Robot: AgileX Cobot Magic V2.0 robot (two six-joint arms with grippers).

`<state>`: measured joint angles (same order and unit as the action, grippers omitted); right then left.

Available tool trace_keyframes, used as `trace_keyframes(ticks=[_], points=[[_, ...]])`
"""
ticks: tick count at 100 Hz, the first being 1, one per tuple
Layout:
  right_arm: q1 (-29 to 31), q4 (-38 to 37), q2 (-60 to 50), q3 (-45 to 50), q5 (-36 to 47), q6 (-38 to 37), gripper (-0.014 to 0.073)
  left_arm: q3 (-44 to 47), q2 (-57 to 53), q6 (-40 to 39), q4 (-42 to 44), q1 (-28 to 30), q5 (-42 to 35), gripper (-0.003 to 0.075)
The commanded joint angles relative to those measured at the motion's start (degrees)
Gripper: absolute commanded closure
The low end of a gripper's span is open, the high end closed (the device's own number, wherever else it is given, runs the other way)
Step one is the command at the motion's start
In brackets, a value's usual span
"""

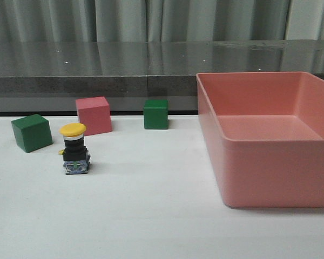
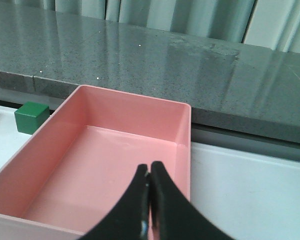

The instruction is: Place and stand button with both arms

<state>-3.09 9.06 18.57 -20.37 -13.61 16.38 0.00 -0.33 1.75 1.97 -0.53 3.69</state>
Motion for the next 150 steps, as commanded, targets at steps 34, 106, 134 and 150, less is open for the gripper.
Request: trace_keyframes(ticks=[34,106,134,150], points=[[0.5,0.2,0.3,-1.5,4.2,0.0,0.0655,1.7,-1.8,-1.2,-0.6,0.1,-3.7,0.0739],[0.5,0.2,0.3,-1.3,4.2,0.0,0.0655,1.7,-1.8,-1.2,-0.6,0.1,-3.7,0.0739],[0.5,-5.3,-4.6,4.8,8.7,-5.3,0.0655,1.7,-1.8,-1.2,-0.6,0.1,-3.7,0.0739],[0.5,-8.3,-12.0,11.8,9.5,-12.4,0.0655,1.7,-1.8,-1.2,-0.6,0.1,-3.7,0.0739]])
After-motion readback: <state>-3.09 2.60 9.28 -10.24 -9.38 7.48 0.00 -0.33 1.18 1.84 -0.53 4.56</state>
